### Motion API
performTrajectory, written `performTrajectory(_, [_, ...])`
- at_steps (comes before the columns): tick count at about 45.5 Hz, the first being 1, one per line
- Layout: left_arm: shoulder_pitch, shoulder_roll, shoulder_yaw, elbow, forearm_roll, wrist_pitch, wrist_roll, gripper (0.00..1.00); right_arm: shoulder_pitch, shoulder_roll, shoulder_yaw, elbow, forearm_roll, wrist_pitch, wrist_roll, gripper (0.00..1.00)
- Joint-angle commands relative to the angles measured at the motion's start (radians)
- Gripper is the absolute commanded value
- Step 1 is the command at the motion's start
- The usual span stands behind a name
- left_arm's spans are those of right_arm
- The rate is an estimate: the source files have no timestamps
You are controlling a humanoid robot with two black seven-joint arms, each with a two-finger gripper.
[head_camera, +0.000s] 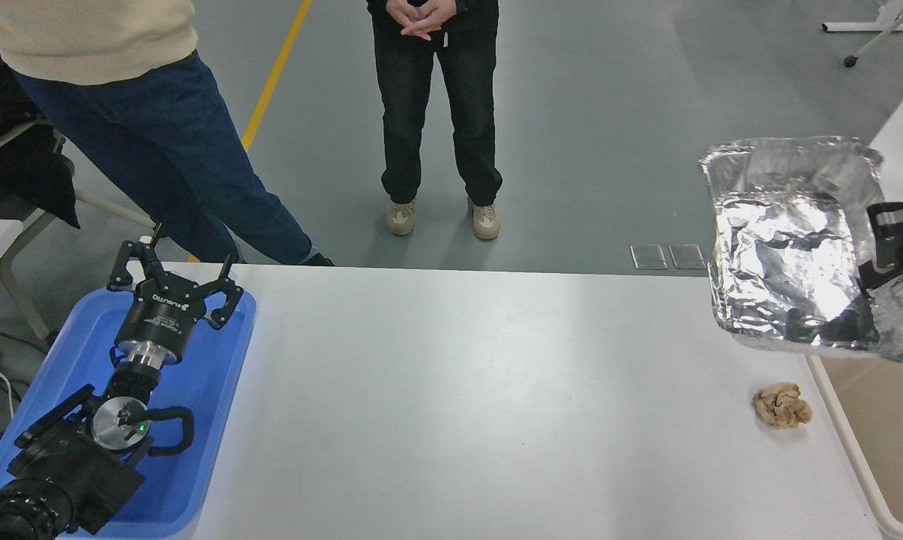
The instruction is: Pick up foil plate and place in dustbin
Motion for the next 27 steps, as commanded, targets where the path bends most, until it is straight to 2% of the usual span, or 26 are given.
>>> performTrajectory(1, [0.002,0.0,0.0,0.0,-0.001,0.0,-0.001,1.0,-0.142,-0.1,-0.102,-0.113,-0.056,-0.006,-0.003,0.0])
performTrajectory(8, [0.002,0.0,0.0,0.0,-0.001,0.0,-0.003,1.0,-0.303,-0.143,-0.088,-0.199,-0.047,-0.144,-0.003,0.0])
performTrajectory(18, [0.002,0.0,0.0,0.0,-0.003,0.0,-0.003,1.0,-0.56,-0.316,0.08,-0.359,-0.059,-0.352,-0.003,0.0])
performTrajectory(27, [0.0,0.0,0.0,0.0,-0.003,0.0,-0.003,1.0,-0.929,-0.325,0.276,-0.57,-0.039,-0.44,-0.004,0.0])
